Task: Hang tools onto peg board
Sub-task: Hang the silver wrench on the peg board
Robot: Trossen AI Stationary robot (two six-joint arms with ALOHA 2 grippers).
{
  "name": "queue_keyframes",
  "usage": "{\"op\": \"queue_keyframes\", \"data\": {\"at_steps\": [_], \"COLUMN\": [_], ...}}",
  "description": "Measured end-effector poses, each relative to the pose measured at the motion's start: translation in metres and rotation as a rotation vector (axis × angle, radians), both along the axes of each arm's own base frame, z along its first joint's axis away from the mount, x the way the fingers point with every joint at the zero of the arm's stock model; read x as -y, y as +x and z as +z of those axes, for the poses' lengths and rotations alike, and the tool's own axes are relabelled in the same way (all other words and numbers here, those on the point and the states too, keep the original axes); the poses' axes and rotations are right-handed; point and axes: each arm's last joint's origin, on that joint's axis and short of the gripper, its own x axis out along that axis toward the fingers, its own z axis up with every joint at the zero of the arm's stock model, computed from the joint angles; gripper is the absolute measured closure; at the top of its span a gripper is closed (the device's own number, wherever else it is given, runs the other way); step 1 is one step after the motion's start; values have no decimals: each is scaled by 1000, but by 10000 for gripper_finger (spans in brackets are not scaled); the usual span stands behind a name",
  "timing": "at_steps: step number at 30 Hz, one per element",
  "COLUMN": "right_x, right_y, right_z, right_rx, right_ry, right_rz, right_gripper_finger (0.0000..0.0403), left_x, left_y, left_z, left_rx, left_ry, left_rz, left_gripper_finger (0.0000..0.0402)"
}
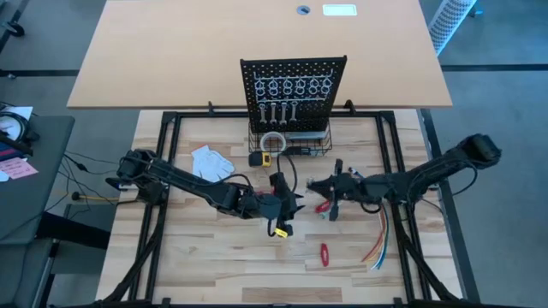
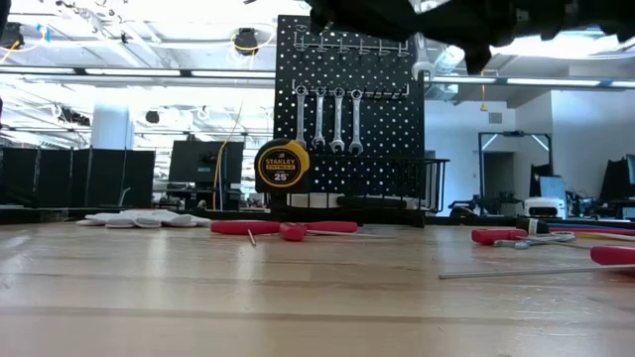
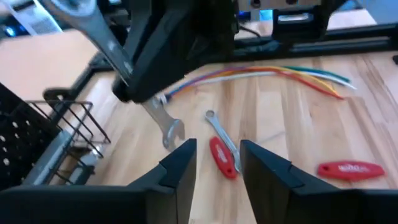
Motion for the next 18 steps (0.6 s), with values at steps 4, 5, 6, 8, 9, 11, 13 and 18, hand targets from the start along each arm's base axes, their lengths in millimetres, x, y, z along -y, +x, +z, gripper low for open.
{"op": "queue_keyframes", "data": {"at_steps": [4,5,6,8,9,11,13,18], "right_x": [4,3,2,0,-1,-5,-8,-9], "right_y": [-9,-10,-12,-12,-13,-13,-14,-13], "right_z": [1,2,3,5,6,7,8,9], "right_rx": [114,133,145,167,171,184,200,229], "right_ry": [23,25,26,23,12,-7,-15,-11], "right_rz": [69,89,106,122,128,143,156,163], "right_gripper_finger": [391,391,391,390,390,390,389,388], "left_x": [-11,-13,-15,-17,-19,-22,-23,-21], "left_y": [1,1,1,-1,-3,-8,-12,-15], "left_z": [-17,-22,-25,-28,-29,-35,-40,-34], "left_rx": [84,125,174,289,338,393,427,538], "left_ry": [26,23,18,-7,-20,-36,-43,-81], "left_rz": [-7,-22,-43,-83,-85,-90,-104,-194], "left_gripper_finger": [277,276,276,276,276,276,276,276]}}
